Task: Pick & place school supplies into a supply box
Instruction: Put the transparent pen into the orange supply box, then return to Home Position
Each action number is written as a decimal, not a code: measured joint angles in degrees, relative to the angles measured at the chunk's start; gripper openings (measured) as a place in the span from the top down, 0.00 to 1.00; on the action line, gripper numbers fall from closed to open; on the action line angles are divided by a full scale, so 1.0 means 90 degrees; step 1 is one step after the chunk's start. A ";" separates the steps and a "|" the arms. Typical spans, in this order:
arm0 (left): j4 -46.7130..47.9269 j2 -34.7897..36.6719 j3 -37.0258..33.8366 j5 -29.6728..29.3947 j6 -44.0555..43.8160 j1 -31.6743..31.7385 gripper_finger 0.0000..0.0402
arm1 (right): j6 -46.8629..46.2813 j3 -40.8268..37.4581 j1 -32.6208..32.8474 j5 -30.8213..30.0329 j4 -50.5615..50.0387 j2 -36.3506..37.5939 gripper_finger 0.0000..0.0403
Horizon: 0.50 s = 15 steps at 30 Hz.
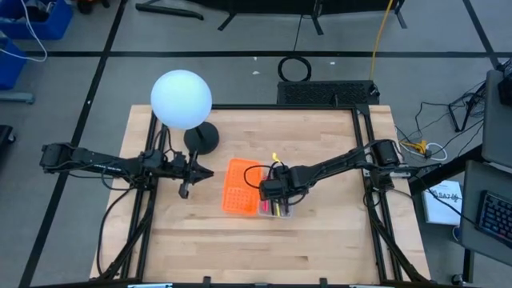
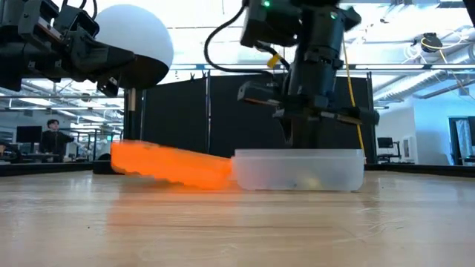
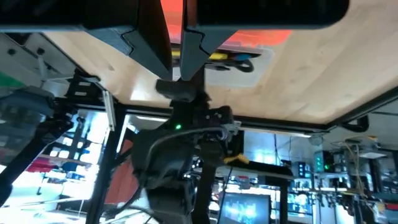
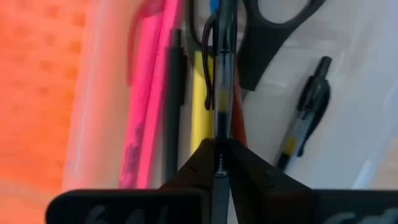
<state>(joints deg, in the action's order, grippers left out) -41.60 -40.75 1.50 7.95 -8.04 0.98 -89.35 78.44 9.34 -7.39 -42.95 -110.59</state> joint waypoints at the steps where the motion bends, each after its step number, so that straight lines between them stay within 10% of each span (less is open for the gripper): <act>1: -0.0001 0.0000 0.0000 0.0028 -0.0023 -0.0001 0.91 | -0.0026 -0.0163 0.0000 0.0032 0.0249 0.0006 0.95; 15: -0.0013 0.0000 0.0000 0.0063 0.0193 -0.0001 0.91 | 0.0686 -0.0902 0.0022 -0.0210 0.1213 0.0454 0.65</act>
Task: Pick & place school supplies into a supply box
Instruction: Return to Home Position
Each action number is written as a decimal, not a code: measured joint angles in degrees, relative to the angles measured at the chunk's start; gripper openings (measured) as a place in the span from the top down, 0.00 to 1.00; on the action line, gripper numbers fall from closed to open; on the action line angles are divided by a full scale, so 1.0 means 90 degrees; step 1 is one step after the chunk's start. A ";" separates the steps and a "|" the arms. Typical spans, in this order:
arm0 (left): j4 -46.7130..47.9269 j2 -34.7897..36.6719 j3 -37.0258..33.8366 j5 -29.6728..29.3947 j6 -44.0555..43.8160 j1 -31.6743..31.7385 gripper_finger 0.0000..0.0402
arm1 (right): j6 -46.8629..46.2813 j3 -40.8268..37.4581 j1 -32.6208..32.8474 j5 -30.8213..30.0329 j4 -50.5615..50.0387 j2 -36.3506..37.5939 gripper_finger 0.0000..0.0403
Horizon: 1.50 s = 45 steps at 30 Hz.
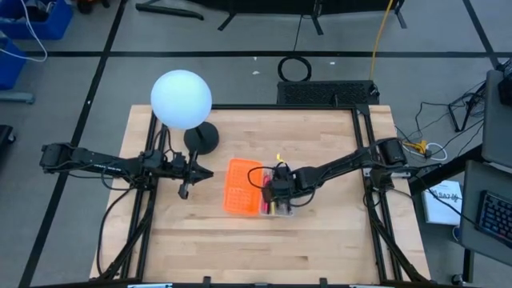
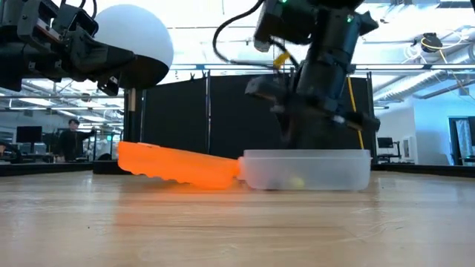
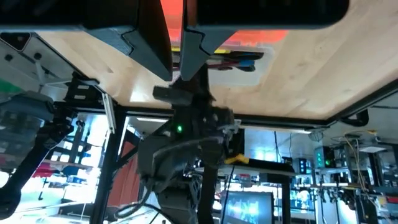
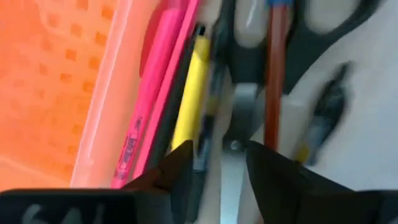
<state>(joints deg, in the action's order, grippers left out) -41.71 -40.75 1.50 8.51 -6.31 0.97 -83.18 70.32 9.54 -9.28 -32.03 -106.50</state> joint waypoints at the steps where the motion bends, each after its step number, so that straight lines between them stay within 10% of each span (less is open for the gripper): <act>1: -0.0002 0.0000 0.0000 -0.0002 0.0000 0.0002 0.91 | 0.0064 -0.0007 0.0000 -0.0107 -0.0061 0.0110 0.64; 18: 0.0220 0.0000 0.0000 -0.0179 -0.0010 0.0000 0.91 | 0.0825 0.0010 0.0355 -0.0940 -0.0407 0.1410 0.64; 25: 0.1210 -0.0012 0.0000 -0.1391 -0.0277 0.0002 0.91 | 0.3592 0.0015 0.1059 -0.1808 -0.0741 0.1893 0.76; 32: 0.0934 0.0088 -0.0005 -0.0579 0.0553 -0.0198 0.95 | 0.6928 -0.0047 0.1769 -0.2167 -0.0125 0.2188 0.98; 45: -0.0104 0.0171 0.0000 -0.1475 0.2125 -0.0321 0.99 | 0.8648 -0.3151 0.1972 -0.2471 0.2862 0.5320 1.00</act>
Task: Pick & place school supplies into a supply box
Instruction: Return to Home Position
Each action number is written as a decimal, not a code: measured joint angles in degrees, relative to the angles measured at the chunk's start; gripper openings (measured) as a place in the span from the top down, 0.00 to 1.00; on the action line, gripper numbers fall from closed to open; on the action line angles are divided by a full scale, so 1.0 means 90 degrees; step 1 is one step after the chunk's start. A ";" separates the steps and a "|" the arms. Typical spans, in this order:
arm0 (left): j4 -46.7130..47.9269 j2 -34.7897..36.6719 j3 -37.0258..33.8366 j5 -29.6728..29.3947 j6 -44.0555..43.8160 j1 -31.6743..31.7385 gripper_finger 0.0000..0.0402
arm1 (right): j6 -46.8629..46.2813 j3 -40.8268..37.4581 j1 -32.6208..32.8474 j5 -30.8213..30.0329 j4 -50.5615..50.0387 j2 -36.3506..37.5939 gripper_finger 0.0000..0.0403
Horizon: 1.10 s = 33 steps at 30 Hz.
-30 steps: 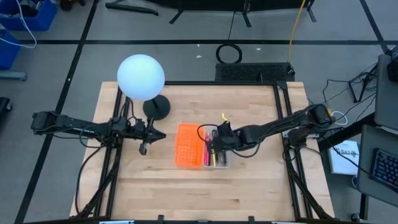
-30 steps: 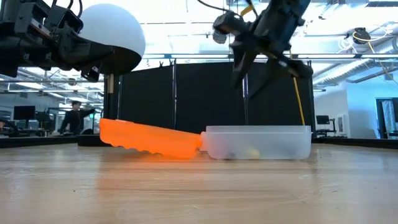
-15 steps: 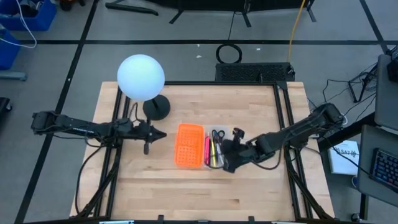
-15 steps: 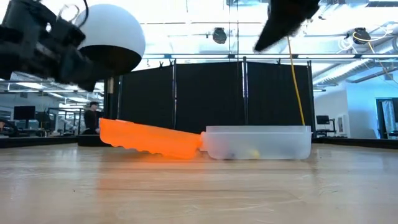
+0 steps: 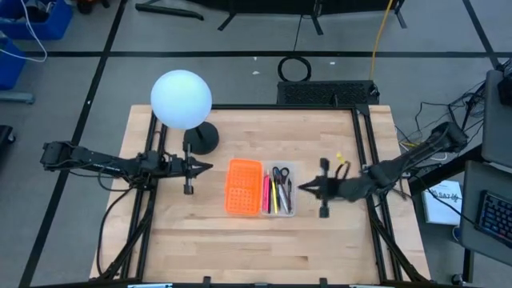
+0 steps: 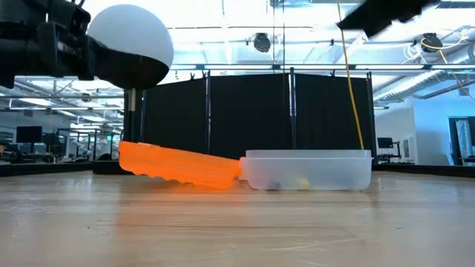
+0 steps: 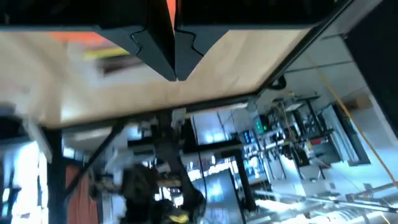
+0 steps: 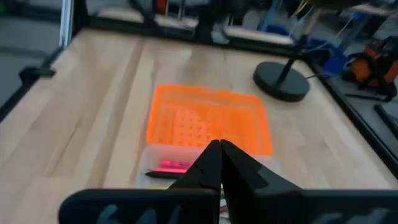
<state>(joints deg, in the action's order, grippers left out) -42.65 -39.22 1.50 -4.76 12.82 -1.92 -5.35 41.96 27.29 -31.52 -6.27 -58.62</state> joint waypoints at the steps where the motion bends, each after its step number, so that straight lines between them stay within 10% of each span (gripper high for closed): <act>1: 0.0119 -0.0002 0.0000 -0.0006 0.0119 -0.0009 0.99 | 0.0028 -0.0372 -0.0032 0.0001 0.0285 0.0319 1.00; 18: 0.0836 0.1081 0.0013 -0.0827 0.1553 -0.1805 1.00 | 0.0878 -0.3014 -0.0063 0.0804 0.1845 0.4319 1.00; 28: 0.4874 0.2381 0.2013 -0.1872 0.1626 -0.2314 1.00 | 0.1651 -0.3602 -0.0063 0.0869 0.1677 0.5974 1.00; 33: 0.5027 0.3116 0.1727 -0.1512 0.1666 -0.2451 1.00 | 0.1745 -0.3922 -0.0063 0.1039 0.1133 0.6505 1.00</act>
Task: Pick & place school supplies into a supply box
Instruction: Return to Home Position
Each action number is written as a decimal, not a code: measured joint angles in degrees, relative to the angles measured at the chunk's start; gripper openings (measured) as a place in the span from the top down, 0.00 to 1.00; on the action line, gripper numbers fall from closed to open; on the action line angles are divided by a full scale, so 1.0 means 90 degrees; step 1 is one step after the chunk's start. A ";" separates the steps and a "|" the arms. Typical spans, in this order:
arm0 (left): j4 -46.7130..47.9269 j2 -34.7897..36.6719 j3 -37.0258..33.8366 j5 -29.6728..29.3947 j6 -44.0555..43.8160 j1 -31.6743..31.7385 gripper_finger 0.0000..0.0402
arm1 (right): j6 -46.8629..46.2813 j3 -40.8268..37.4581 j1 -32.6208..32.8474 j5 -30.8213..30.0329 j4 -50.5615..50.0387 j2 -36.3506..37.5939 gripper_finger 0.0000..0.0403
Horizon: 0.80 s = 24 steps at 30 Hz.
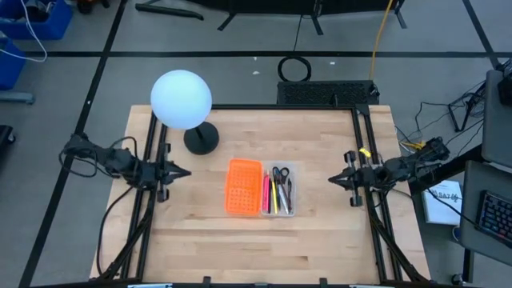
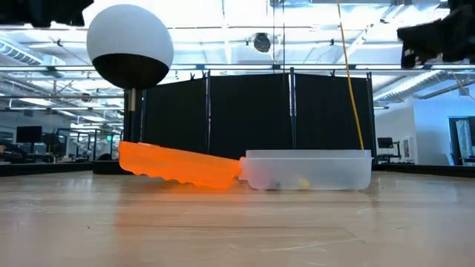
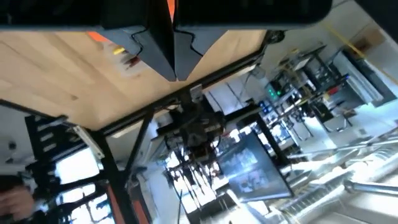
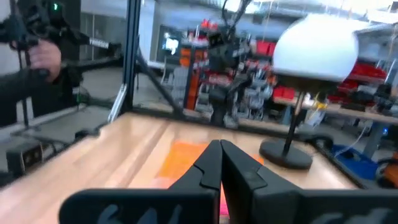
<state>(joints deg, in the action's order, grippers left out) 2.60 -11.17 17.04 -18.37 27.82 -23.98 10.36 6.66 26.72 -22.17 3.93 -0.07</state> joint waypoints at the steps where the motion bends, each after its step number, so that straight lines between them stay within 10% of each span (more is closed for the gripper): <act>1: -0.0158 0.0174 -0.0201 0.0020 -0.0028 0.0001 1.00 | -0.0040 -0.0089 0.0004 0.0010 0.0026 -0.0001 1.00; 8: -0.1377 0.1225 -0.1829 -0.0085 -0.0490 0.0018 1.00 | -0.0953 -0.0615 0.0002 0.0317 0.0230 -0.0003 1.00; 21: -0.1036 0.1167 -0.1824 -0.0423 -0.0654 -0.0428 1.00 | -0.0709 -0.0634 0.0163 -0.0668 0.0481 -0.0001 1.00; 24: -0.0914 0.1167 -0.1824 -0.0437 -0.0617 -0.0262 1.00 | -0.0534 -0.0634 -0.0199 0.0191 0.0494 -0.0003 1.00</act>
<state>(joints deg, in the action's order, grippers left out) -5.63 -0.67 0.62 -22.31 22.27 -26.33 5.55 0.95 24.93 -20.45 8.37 -0.10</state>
